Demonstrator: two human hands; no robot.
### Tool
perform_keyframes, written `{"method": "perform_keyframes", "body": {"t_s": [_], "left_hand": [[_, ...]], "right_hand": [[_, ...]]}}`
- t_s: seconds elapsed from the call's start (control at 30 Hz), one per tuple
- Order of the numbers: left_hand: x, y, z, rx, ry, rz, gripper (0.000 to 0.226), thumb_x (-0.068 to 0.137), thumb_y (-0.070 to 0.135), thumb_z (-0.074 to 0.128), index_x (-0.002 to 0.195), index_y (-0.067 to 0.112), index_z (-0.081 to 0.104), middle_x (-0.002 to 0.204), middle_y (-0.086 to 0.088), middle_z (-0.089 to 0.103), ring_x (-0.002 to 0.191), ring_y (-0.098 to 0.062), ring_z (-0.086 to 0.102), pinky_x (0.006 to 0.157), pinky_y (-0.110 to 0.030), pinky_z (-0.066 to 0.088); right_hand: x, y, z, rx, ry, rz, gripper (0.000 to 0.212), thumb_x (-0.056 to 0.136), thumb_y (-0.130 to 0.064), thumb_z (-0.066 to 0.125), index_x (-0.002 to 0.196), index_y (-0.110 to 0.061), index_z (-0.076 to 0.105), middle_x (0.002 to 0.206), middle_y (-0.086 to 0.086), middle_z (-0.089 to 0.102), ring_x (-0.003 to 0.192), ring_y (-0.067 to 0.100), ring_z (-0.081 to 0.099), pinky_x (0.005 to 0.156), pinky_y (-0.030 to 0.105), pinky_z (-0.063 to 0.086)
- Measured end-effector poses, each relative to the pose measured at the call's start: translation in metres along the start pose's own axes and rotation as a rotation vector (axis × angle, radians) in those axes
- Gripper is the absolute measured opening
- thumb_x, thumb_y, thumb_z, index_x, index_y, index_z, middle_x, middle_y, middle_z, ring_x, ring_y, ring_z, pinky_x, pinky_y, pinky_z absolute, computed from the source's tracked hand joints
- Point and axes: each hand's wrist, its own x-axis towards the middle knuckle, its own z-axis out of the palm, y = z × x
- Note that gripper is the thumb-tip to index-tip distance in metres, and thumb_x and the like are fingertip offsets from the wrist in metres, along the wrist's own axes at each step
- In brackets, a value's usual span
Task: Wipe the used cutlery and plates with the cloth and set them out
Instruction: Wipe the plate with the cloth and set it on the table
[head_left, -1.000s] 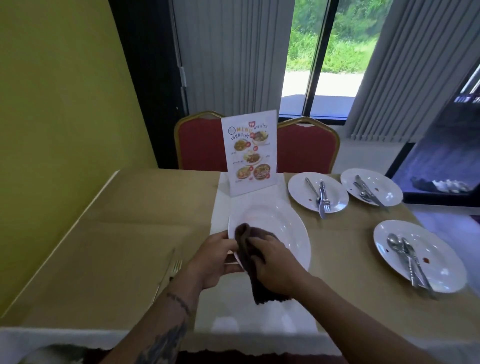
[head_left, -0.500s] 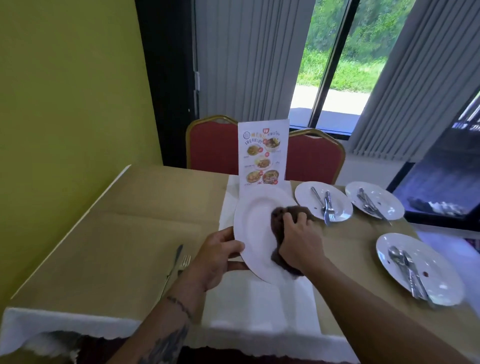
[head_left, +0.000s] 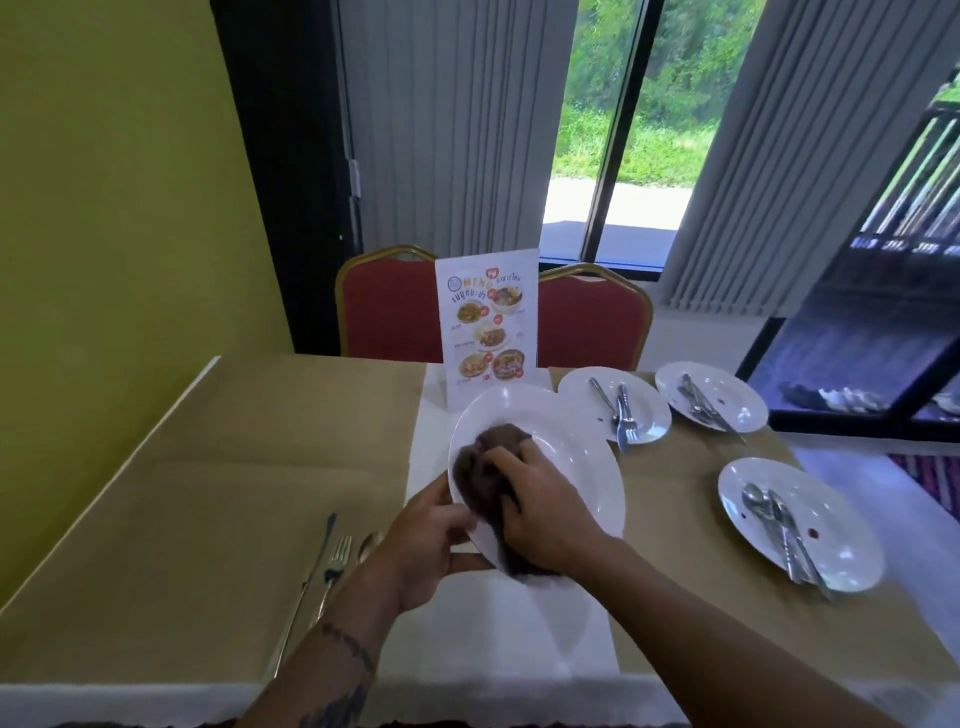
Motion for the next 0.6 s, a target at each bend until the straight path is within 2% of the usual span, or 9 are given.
{"method": "perform_keyframes", "body": {"t_s": [0.1, 0.27, 0.37, 0.47, 0.6], "left_hand": [[0.002, 0.005, 0.005, 0.089, -0.03, -0.017, 0.061, 0.083, -0.012, 0.041, 0.12, 0.029, 0.067, 0.115, -0.012, 0.072, 0.104, -0.043, 0.066, 0.074, -0.049, 0.06], [0.005, 0.01, 0.006, 0.134, -0.061, -0.071, 0.05, 0.083, -0.009, 0.046, 0.113, 0.023, 0.071, 0.105, -0.011, 0.073, 0.088, -0.032, 0.067, 0.071, -0.042, 0.058], [0.006, 0.005, 0.008, 0.079, -0.045, -0.044, 0.052, 0.083, -0.012, 0.047, 0.115, 0.021, 0.07, 0.102, -0.01, 0.072, 0.085, -0.031, 0.066, 0.07, -0.042, 0.058], [0.007, 0.002, 0.009, 0.007, -0.02, -0.005, 0.053, 0.083, -0.015, 0.045, 0.118, 0.017, 0.068, 0.099, -0.008, 0.07, 0.083, -0.03, 0.064, 0.068, -0.04, 0.058], [0.011, -0.001, 0.006, -0.034, 0.037, 0.034, 0.058, 0.081, -0.017, 0.045, 0.119, 0.021, 0.068, 0.101, -0.003, 0.071, 0.088, -0.029, 0.064, 0.068, -0.041, 0.058]], "right_hand": [[0.014, 0.015, -0.009, -0.067, 0.075, 0.03, 0.057, 0.082, -0.027, 0.06, 0.137, -0.025, 0.046, 0.131, 0.008, 0.046, 0.116, 0.031, 0.051, 0.09, 0.044, 0.054], [0.024, 0.04, -0.022, -0.132, 0.238, 0.126, 0.049, 0.079, -0.016, 0.057, 0.128, -0.024, 0.05, 0.124, 0.01, 0.046, 0.11, 0.033, 0.051, 0.074, 0.043, 0.054], [0.027, 0.056, -0.029, -0.168, 0.297, 0.209, 0.05, 0.079, -0.015, 0.056, 0.128, -0.024, 0.053, 0.122, 0.013, 0.048, 0.109, 0.037, 0.051, 0.075, 0.044, 0.053], [0.026, 0.07, -0.035, -0.211, 0.278, 0.305, 0.048, 0.08, -0.015, 0.054, 0.126, -0.026, 0.054, 0.118, 0.013, 0.047, 0.107, 0.038, 0.052, 0.071, 0.039, 0.048], [0.01, 0.08, -0.025, -0.288, 0.146, 0.381, 0.045, 0.083, -0.02, 0.056, 0.127, -0.027, 0.056, 0.122, 0.012, 0.046, 0.107, 0.037, 0.055, 0.071, 0.037, 0.044]]}}
